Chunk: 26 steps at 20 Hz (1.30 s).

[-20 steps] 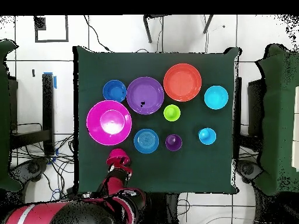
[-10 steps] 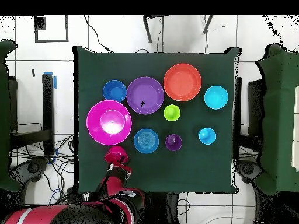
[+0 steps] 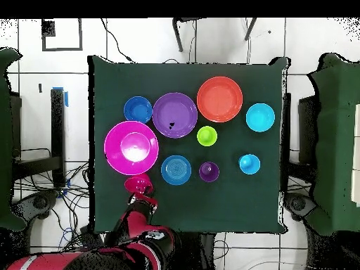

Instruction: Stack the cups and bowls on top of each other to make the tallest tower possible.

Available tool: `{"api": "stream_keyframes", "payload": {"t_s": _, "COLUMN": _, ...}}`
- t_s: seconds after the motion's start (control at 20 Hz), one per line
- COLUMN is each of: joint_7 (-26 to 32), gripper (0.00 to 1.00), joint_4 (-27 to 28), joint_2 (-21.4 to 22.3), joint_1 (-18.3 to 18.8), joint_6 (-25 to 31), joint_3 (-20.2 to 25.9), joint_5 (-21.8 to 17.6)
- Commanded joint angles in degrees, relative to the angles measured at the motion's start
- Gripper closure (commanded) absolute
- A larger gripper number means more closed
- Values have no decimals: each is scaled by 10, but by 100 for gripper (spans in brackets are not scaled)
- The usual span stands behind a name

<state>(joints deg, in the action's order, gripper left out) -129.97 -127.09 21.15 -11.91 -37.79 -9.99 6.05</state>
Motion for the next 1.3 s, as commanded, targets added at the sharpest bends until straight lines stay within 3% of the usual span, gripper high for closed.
{"api": "stream_keyframes", "payload": {"t_s": 0.05, "joint_7": -84, "gripper": 100, "joint_4": 26, "joint_2": 21, "joint_1": 4, "joint_6": 65, "joint_3": 43, "joint_5": 26}}
{"api": "stream_keyframes", "payload": {"t_s": 0.45, "joint_7": -81, "gripper": 100, "joint_4": -34, "joint_2": 106, "joint_1": -17, "joint_6": 124, "joint_3": 27, "joint_5": 40}}
{"api": "stream_keyframes", "payload": {"t_s": 0.9, "joint_7": -64, "gripper": 100, "joint_4": -82, "joint_2": 225, "joint_1": -51, "joint_6": 244, "joint_3": -18, "joint_5": 55}}
{"api": "stream_keyframes", "payload": {"t_s": 1.3, "joint_7": -44, "gripper": 100, "joint_4": -79, "joint_2": 278, "joint_1": -21, "joint_6": 316, "joint_3": -32, "joint_5": 9}}
